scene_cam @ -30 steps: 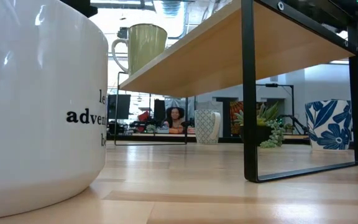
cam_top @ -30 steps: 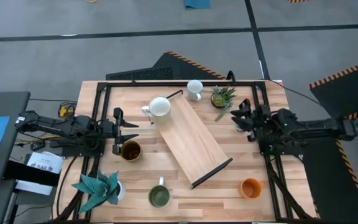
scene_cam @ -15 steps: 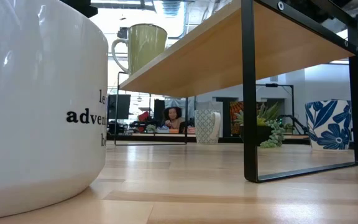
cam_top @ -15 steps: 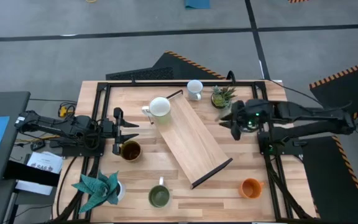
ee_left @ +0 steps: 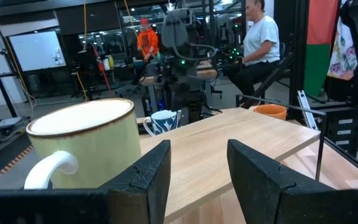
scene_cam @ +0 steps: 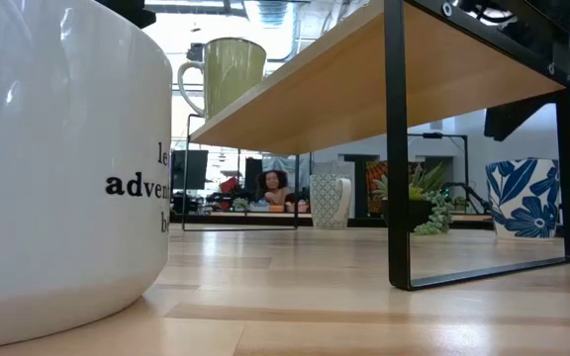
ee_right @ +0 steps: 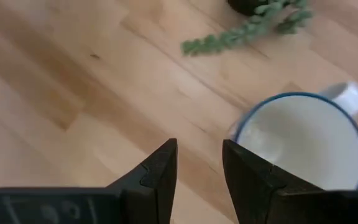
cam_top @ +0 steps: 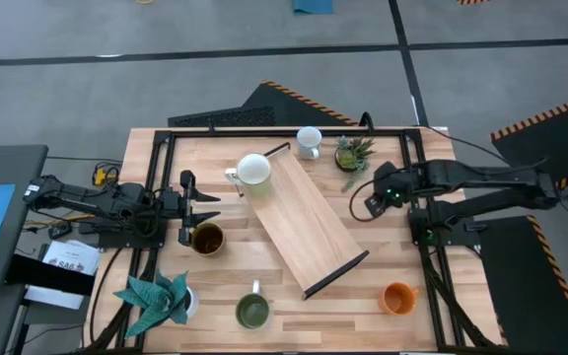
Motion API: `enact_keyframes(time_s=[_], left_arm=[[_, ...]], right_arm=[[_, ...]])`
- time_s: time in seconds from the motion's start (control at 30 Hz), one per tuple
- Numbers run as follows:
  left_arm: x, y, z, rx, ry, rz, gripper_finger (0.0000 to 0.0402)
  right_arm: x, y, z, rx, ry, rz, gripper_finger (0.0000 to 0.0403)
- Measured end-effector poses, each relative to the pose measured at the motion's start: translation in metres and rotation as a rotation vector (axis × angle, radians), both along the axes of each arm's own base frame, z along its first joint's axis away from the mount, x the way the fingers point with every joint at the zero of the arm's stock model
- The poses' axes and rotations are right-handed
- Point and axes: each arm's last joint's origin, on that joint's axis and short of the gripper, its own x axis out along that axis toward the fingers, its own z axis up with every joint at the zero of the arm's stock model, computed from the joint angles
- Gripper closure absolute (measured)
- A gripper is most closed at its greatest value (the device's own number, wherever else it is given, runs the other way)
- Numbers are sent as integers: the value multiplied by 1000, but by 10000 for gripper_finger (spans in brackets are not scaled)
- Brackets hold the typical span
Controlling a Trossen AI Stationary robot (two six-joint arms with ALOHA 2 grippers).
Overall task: Place coffee mugs
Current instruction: Put the blue patterned mug on the shelf
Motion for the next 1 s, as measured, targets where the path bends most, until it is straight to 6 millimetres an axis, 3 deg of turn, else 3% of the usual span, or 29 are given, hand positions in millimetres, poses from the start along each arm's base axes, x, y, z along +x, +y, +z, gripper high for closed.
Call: enact_keyframes(time_s=[0.2,0.8,0.9,1.0], left_arm=[[0,0,0,-5,0,0,258],[0,0,-1,-14,6,-2,258],[0,0,-1,-13,6,-2,258],[0,0,-1,-13,6,-2,258]], right_arm=[[0,-3,-10,9,141,-87,248],[33,-8,-49,-26,404,-72,249],[36,-9,-55,-26,444,-48,268],[38,-8,-57,-29,471,-8,322]])
